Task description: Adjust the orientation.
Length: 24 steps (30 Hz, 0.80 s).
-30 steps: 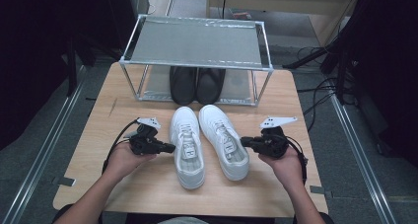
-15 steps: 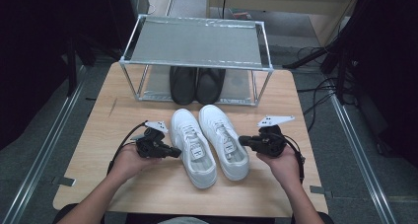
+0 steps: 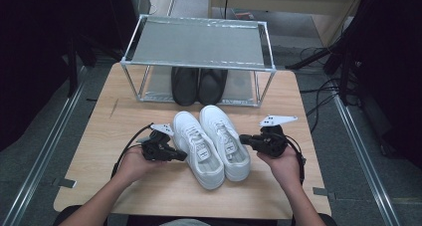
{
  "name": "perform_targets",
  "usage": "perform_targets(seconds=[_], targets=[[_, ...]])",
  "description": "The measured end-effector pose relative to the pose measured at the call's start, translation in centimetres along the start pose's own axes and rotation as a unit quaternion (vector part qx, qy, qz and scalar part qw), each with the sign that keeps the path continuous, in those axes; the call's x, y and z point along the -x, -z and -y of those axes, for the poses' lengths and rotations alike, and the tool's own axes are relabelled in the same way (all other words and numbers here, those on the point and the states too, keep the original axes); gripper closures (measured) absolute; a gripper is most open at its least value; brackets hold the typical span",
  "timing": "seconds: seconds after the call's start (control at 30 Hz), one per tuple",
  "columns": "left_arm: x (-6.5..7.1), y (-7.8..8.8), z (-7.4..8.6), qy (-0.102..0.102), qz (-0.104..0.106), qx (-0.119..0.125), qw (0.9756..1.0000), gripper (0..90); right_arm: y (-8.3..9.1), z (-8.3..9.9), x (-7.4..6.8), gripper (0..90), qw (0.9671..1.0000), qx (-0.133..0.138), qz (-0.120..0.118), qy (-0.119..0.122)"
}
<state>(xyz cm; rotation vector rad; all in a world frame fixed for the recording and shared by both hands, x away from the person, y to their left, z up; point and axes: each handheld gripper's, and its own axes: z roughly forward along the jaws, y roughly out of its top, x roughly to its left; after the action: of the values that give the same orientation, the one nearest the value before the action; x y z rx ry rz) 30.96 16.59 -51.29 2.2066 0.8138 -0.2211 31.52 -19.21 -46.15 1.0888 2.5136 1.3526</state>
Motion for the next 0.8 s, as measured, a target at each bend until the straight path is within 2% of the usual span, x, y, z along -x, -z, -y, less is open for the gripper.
perform_targets(seconds=[0.1,0.2,0.23,0.3,0.4,0.53,0.63,0.8], targets=[[0.0,-0.2,-0.1,0.005,0.01,0.0,0.9999,88.3,-0.2,-0.4,-1.5,89.3,0.9997,0.004,-0.014,0.018],[0.6,-0.7,-0.3,-0.004,0.018,-0.003,0.9998,87.4,-0.8,-0.6,-2.6,89.2,0.9992,-0.004,-0.016,0.035],[0.6,-0.7,-0.3,-0.004,0.018,-0.003,0.9998,86.6,-1.0,-0.7,-2.8,89.2,0.9991,-0.006,-0.015,0.039],[1.1,-1.0,-0.6,-0.017,0.019,-0.01,0.9996,85.3,-1.2,-0.7,-2.9,89.2,0.999,-0.011,-0.013,0.042],[0.8,-0.7,-0.6,-0.007,0.024,-0.01,0.9996,85.7,-1.0,-0.7,-2.9,89.2,0.999,-0.009,-0.012,0.043],[0.5,0.0,-0.5,-0.001,0.019,0.002,0.9998,84.3,-0.9,-0.6,-3.1,89.3,0.9989,-0.01,-0.011,0.044],[0.3,1.3,-0.4,0.003,0.013,0.023,0.9996,82.8,-1.1,-0.5,-3.3,89.2,0.9986,-0.015,-0.011,0.049],[0.0,2.1,-0.1,0.012,0.009,0.034,0.9993,81.0,-1.5,-0.6,-3.4,89.3,0.9982,-0.022,-0.008,0.054]])
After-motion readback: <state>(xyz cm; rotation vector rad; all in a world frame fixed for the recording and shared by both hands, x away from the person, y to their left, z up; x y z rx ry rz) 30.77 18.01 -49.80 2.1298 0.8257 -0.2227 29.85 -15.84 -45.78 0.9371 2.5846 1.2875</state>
